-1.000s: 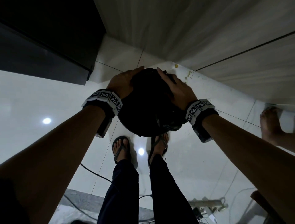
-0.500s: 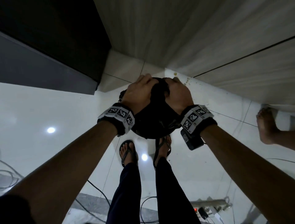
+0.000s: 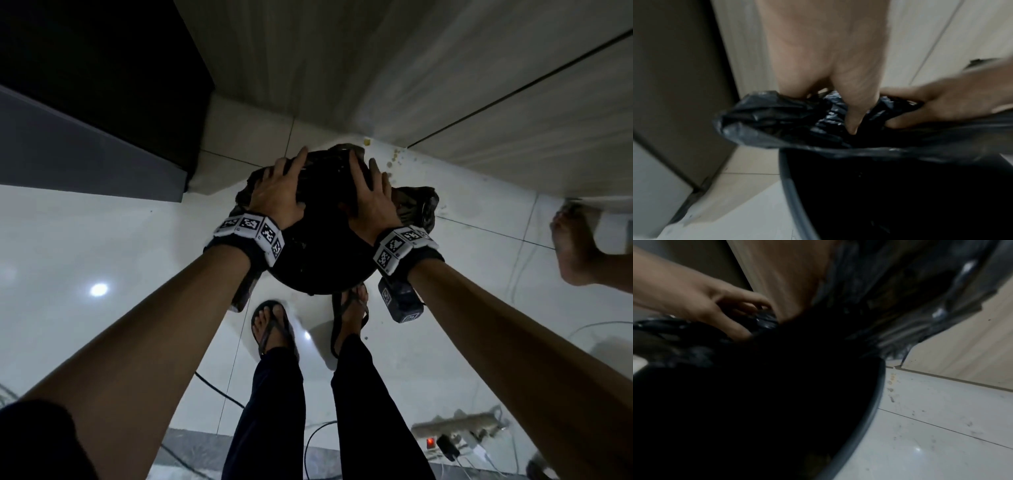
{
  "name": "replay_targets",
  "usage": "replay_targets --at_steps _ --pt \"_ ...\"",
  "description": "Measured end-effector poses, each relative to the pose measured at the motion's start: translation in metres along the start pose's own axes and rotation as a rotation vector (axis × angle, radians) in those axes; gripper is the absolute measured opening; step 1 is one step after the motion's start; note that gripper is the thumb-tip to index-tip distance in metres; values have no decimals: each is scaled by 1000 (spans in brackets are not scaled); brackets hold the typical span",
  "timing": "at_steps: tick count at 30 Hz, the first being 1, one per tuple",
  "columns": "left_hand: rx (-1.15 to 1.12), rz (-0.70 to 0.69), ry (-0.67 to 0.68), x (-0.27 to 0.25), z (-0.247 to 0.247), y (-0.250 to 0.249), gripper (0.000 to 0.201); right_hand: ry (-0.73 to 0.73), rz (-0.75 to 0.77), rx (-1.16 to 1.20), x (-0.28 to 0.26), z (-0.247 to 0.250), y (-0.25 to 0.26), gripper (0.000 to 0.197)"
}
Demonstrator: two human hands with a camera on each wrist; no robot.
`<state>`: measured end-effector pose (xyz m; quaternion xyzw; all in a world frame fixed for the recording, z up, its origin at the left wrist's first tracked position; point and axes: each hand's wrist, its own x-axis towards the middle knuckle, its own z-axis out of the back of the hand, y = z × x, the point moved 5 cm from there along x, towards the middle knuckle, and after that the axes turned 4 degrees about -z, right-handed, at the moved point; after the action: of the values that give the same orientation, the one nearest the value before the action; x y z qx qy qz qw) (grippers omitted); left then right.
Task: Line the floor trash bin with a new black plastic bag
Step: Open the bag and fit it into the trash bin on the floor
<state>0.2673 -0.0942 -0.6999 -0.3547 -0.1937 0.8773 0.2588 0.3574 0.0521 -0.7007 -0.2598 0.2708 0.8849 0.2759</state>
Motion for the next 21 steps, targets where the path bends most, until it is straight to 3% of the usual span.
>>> replay_targets --at_steps 5,9,12,16,21 --pt "-164 -7 -76 7 -2 23 76 -135 120 5 9 0 -12 73" --pt "-324 100 -160 -3 -8 42 62 -136 122 85 7 2 -21 62" --pt "-344 146 -147 -21 -11 51 73 -155 83 22 -6 1 -22 73" --pt "-309 89 -157 -57 -12 52 90 -186 101 -65 -30 -15 -31 85" --pt "-396 137 -149 -80 -30 65 92 -193 2 72 -40 -28 -43 85"
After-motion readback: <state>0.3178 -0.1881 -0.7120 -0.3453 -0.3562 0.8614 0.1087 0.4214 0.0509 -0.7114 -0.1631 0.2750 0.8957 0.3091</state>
